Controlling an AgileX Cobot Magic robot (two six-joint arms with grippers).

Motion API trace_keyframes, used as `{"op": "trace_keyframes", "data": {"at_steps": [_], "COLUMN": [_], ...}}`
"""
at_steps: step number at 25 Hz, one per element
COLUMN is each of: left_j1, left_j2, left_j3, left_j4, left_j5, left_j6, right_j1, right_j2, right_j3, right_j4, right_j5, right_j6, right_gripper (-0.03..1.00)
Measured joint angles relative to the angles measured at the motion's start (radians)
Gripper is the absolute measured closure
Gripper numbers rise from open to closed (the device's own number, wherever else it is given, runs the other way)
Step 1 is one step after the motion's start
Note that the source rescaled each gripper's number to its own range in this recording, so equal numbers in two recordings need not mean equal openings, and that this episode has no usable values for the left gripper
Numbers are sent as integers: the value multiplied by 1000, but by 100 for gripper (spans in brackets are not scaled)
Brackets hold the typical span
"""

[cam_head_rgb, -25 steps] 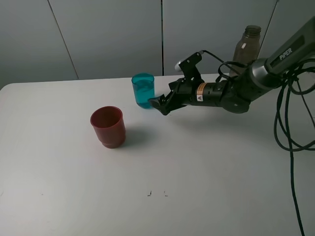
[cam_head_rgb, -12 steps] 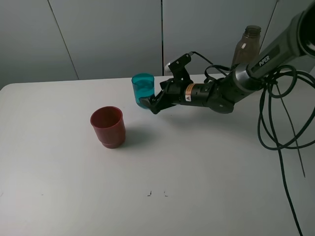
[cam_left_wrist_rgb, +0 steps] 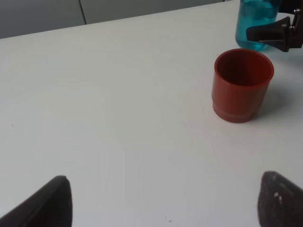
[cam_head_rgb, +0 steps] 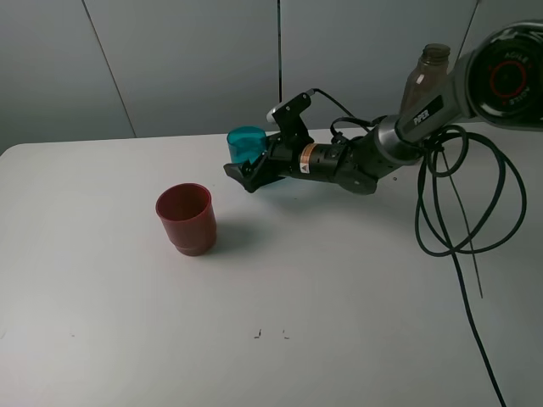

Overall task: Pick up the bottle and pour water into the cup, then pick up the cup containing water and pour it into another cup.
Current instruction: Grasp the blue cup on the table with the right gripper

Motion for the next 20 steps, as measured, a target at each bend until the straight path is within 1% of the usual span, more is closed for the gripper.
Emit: {"op": "trace_keyframes", "data": {"at_steps": [5,12,20], "left_j1": [0,0,0], "left_j2": [0,0,0], "left_j3": [0,0,0], "left_j4": [0,0,0], "left_j5": [0,0,0], "left_j6": [0,0,-2], "right_j1": [5,14,20], "right_j2": [29,42,81], "right_j3": [-34,-42,-107], "right_j4": [5,46,50], "right_j5": [0,0,-16], "right_j6": [-2,-29,-35], "right_gripper": [-3,-3,-3]}}
